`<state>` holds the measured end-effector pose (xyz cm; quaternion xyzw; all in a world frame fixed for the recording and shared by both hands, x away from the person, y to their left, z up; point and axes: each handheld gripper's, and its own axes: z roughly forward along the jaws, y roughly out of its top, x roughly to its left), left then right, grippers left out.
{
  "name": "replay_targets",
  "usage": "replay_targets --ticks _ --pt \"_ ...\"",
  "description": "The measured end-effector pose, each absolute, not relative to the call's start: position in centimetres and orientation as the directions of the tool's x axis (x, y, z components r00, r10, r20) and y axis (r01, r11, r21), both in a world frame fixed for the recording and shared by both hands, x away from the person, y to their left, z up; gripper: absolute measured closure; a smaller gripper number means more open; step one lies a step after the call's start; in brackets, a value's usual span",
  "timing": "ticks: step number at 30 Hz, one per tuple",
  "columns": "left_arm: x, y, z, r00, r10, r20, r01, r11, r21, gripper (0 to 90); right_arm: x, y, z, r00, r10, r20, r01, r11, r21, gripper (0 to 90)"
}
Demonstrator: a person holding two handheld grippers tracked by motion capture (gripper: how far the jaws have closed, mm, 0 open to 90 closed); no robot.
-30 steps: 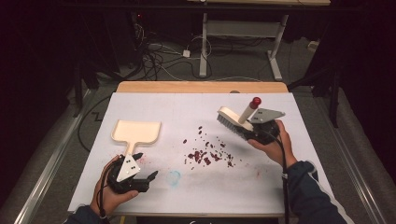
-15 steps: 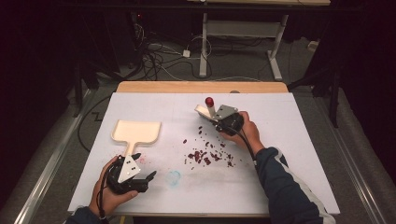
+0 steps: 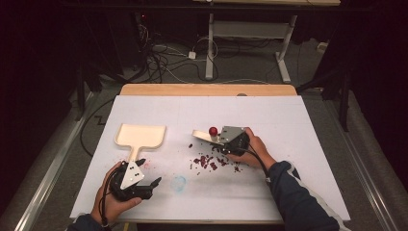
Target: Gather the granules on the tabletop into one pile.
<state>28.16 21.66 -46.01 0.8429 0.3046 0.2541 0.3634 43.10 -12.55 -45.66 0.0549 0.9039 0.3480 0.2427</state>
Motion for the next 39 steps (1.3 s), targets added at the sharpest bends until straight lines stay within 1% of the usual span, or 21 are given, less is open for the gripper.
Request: replay_targets --ticks 1,2,7,14,18,25,31,39 --pt "28.2 21.7 -46.0 0.686 0.698 0.207 0.329 -0.551 0.767 20.3 42.8 -12.8 -45.6 -0.881 0.248 -0.402 -0.089 0.749 0.656 67.0" --pt "28.2 21.6 -46.0 0.686 0.698 0.207 0.329 -0.551 0.767 20.3 42.3 -13.0 -45.5 -0.888 0.248 -0.388 -0.083 0.742 0.665 67.0" --pt "28.2 21.5 -46.0 0.688 0.695 0.209 0.329 -0.555 0.764 20.3 40.8 -14.2 -45.2 -0.911 0.192 -0.365 -0.117 0.728 0.676 67.0" --pt "28.2 21.4 -46.0 0.693 0.690 0.209 0.326 -0.558 0.763 20.5 39.5 -15.3 -44.9 -0.924 0.149 -0.352 -0.143 0.719 0.680 67.1" --pt "28.1 21.5 -46.0 0.698 0.685 0.209 0.321 -0.560 0.764 20.4 39.3 -15.7 -44.6 -0.927 0.142 -0.348 -0.149 0.711 0.687 67.3" --pt "28.1 21.5 -45.9 0.699 0.683 0.209 0.321 -0.561 0.763 20.5 39.1 -16.3 -43.6 -0.910 0.181 -0.373 -0.150 0.695 0.703 67.6" --pt "28.1 21.4 -46.0 0.699 0.684 0.209 0.324 -0.564 0.760 20.5 39.4 -16.5 -42.4 -0.889 0.251 -0.384 -0.121 0.679 0.724 67.6" --pt "28.4 21.2 -46.2 0.704 0.682 0.199 0.337 -0.567 0.752 20.9 42.2 -13.8 -42.4 -0.858 0.339 -0.385 -0.064 0.674 0.736 67.6"
